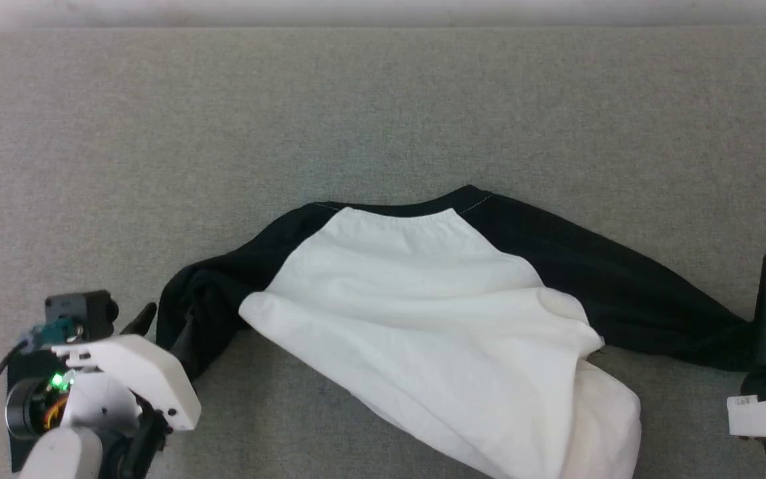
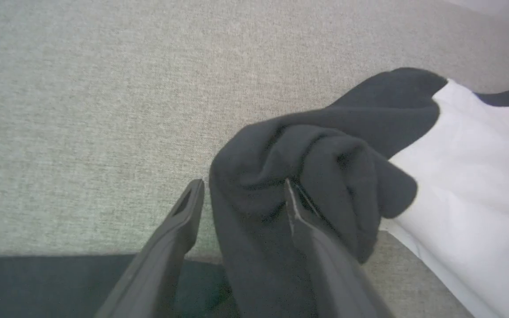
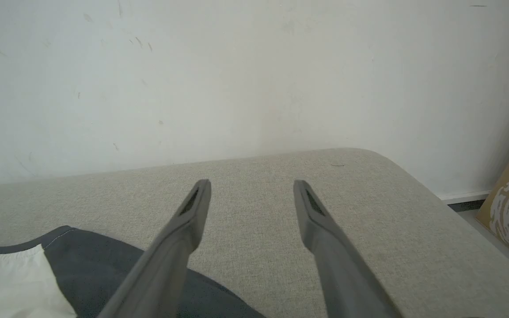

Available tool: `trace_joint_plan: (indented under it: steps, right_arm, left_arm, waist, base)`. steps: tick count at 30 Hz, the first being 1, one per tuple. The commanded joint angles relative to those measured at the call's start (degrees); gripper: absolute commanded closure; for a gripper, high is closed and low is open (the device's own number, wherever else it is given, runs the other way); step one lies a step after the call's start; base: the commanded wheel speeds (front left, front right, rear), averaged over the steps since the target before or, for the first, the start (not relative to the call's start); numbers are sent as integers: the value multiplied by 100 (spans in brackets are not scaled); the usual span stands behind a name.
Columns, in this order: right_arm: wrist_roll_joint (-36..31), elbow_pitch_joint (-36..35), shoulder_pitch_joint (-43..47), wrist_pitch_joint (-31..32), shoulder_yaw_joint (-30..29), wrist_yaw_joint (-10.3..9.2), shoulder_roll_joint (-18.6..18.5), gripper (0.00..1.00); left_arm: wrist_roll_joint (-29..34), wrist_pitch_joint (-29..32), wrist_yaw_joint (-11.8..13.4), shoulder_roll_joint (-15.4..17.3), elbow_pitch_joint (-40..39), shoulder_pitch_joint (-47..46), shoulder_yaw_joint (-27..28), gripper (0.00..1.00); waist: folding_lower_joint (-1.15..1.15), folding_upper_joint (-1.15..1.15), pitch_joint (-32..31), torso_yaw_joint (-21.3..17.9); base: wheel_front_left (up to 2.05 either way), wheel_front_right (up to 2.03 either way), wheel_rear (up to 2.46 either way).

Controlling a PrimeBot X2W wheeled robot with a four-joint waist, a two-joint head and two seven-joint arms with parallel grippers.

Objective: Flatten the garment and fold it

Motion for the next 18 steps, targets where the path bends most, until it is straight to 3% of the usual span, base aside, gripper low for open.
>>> trace_joint_plan:
  steps: [1, 8, 13, 18]
  right_arm:
    - [-2, 19, -40, -15, -2, -4, 12, 0]
    - [50, 112, 38, -15, -11, -4, 12, 0]
    - [96, 164, 100, -22, 8, -4, 12, 0]
    - [130, 202, 145, -40, 58, -4, 12, 0]
  left_arm:
    - [-56, -126, 49, -57, -42, 118, 44, 0]
    - [96, -1363, 439, -355, -778, 459, 573, 0]
    - [404, -2504, 467, -492, -1416, 588, 758, 0]
    - [937, -3448, 462, -634, -1507, 811, 676, 0]
  waist:
    - [0, 0, -77, 38]
    - [0, 0, -422, 173]
    - [0, 0, -601, 222]
    - [0, 0, -671, 201]
  base:
    - [0, 0, 0]
    - [0, 0, 0]
    - [0, 0, 0]
    - [0, 0, 0]
